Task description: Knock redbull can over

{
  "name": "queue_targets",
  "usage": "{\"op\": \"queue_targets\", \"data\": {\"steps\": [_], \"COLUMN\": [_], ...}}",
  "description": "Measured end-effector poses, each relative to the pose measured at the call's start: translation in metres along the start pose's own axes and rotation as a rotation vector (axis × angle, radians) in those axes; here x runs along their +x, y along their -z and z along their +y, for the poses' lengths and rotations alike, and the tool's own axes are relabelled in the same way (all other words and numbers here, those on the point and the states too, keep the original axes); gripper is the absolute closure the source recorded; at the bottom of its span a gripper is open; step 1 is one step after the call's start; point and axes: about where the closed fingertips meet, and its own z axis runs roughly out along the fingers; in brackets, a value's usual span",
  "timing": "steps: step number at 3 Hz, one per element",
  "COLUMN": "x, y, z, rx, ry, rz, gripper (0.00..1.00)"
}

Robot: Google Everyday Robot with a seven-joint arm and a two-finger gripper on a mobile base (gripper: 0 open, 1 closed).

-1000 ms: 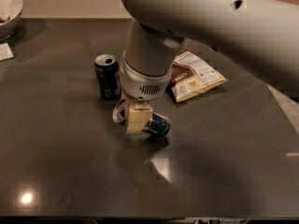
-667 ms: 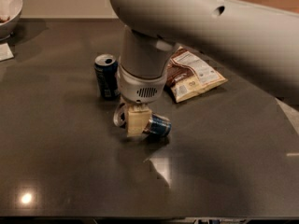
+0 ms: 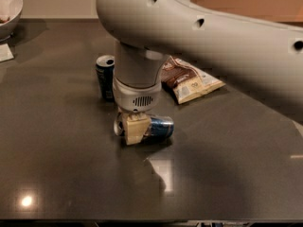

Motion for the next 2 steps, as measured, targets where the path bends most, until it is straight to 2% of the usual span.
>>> {"op": "queue_targets", "data": {"steps": [1,2], "x": [-0.0048,-0.0048], "y": [-0.0151,-0.0151], "z": [0.0059,0.0060], "rx": [-0.047,-0.047], "ry": [0.034,0.034], "rz": [0.010,0.010], "gripper": [0.00,0.00]}}
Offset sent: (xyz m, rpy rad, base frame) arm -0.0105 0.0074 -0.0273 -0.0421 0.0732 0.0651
